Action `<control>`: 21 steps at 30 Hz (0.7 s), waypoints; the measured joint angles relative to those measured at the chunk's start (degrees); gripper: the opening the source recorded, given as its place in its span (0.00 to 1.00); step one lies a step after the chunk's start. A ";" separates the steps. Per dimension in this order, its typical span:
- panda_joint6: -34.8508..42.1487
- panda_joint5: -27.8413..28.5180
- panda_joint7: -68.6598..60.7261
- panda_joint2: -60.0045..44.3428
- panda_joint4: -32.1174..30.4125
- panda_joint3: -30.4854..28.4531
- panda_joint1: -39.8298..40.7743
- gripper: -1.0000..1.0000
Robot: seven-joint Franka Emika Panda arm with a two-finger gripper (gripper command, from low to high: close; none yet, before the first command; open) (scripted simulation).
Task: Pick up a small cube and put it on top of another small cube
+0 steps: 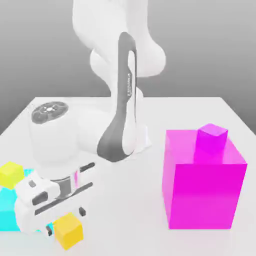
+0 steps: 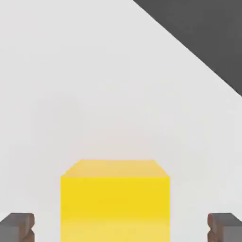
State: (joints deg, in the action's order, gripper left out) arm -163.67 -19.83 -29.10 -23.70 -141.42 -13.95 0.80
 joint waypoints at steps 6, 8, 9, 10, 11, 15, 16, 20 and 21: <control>-0.04 -0.08 -0.08 -0.20 0.04 0.21 0.20 0.00; 2.17 2.39 1.76 2.82 -0.66 -1.89 -1.39 0.00; 3.54 3.94 2.92 4.68 -1.10 -3.07 -2.25 0.00; 4.98 5.61 4.18 6.64 -1.56 -4.09 -2.93 0.00; 6.40 7.17 5.45 8.52 -2.00 -5.03 -3.53 0.00; 8.95 9.93 11.04 12.38 -3.35 -7.63 -5.07 0.00; 9.93 10.82 12.00 14.11 -4.12 -8.38 -4.97 0.00; 13.98 15.47 16.18 21.75 -7.52 -10.80 -2.70 0.00; 14.97 16.83 17.34 23.72 -8.40 -11.17 -1.61 0.00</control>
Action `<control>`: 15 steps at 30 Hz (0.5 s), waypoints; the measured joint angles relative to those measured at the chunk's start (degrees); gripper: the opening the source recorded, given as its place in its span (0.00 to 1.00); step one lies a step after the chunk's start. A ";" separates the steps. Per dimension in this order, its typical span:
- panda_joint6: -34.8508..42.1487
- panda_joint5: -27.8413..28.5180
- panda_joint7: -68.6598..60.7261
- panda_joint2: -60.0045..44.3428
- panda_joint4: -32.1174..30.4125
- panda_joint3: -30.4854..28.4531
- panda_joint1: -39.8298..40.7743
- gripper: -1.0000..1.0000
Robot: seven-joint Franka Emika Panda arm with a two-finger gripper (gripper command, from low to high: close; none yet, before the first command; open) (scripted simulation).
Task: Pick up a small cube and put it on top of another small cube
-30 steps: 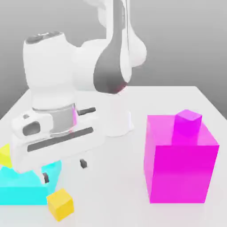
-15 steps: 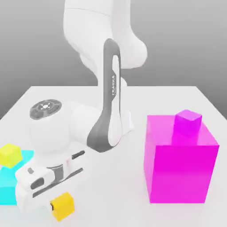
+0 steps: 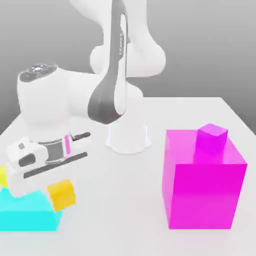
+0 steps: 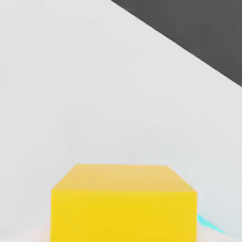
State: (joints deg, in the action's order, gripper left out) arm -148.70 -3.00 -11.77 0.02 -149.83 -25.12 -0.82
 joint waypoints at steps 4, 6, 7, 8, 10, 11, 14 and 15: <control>3.85 5.39 4.57 7.86 -3.60 -0.19 3.46 0.00; 5.69 8.05 6.83 11.75 -5.42 -0.07 5.62 0.00; 6.58 9.32 7.89 13.68 -6.34 0.01 6.76 0.00; 7.45 10.54 8.94 15.59 -7.27 0.25 8.06 0.00; 9.11 12.88 10.96 19.36 -9.14 0.76 10.71 0.00; 9.90 14.00 11.92 21.22 -10.08 1.06 12.08 0.00; 11.98 17.14 14.65 26.68 -12.96 2.07 16.26 0.00; 11.10 17.50 14.96 26.52 -13.64 2.01 16.75 0.00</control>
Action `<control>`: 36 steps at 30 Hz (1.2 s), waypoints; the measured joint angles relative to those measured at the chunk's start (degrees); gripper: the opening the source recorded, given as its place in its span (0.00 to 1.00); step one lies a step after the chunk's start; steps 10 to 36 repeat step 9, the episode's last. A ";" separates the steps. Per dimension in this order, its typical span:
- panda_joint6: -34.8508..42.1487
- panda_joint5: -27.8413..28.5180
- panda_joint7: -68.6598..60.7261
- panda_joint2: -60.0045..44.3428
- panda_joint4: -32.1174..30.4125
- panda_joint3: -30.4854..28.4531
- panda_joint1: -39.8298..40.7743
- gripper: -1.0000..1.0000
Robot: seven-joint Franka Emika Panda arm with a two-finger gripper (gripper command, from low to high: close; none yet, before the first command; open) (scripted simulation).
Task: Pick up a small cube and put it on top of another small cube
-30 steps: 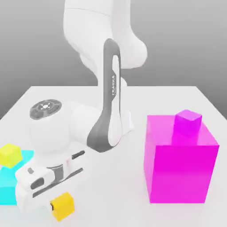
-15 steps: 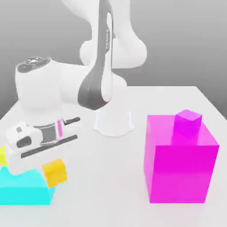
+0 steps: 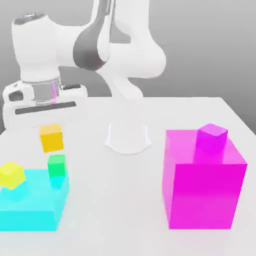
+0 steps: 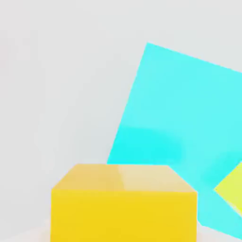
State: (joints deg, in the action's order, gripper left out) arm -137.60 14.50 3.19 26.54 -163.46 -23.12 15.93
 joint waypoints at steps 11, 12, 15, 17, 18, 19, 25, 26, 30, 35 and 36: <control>-12.35 -0.58 -0.80 -9.70 -2.69 -2.00 -0.69 1.00; -12.35 -0.58 -0.80 -9.70 -2.69 -2.00 -0.69 1.00; -12.35 -0.58 -0.80 -9.70 -2.69 -2.00 -0.69 1.00; -12.35 -0.58 -0.80 -9.70 -2.69 -2.00 -0.69 1.00; -12.35 -0.58 -0.80 -9.70 -2.69 -2.00 -0.69 1.00; -12.35 -0.58 -0.80 -9.70 -2.69 -2.00 -0.69 1.00; -12.35 -0.58 -0.80 -9.70 -2.69 -2.00 -0.69 1.00; -12.35 -0.58 -0.80 -9.70 -2.69 -2.00 -0.69 1.00; -12.35 -0.58 -0.80 -9.70 -2.69 -2.00 -0.69 1.00; -12.35 -0.58 -0.80 -9.70 -2.69 -2.00 -0.69 1.00; -12.35 -0.58 -0.80 -9.70 -2.69 -2.00 -0.69 1.00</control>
